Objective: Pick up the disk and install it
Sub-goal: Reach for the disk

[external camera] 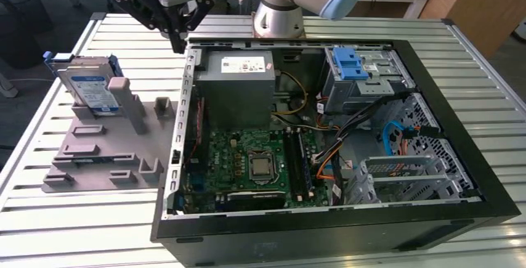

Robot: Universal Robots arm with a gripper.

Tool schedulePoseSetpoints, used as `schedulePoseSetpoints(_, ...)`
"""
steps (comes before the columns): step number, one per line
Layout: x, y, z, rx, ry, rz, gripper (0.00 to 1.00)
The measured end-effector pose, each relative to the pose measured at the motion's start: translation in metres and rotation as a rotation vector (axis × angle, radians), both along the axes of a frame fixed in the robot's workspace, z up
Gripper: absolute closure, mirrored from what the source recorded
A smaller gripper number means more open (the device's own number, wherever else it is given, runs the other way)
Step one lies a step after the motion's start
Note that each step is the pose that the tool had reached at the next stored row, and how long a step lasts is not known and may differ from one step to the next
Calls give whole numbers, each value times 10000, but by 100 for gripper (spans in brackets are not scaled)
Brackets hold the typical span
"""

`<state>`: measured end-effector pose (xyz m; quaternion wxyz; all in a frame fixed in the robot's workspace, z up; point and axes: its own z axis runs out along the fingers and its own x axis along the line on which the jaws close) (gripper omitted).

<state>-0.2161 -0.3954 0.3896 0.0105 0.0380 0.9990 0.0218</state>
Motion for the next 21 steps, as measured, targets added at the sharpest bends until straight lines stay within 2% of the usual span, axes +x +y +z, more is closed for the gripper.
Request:
schedulePoseSetpoints(11,-71,10,-14,0,18,0,89)
schedulePoseSetpoints(21,-148,22,-30,-1,62,0,89)
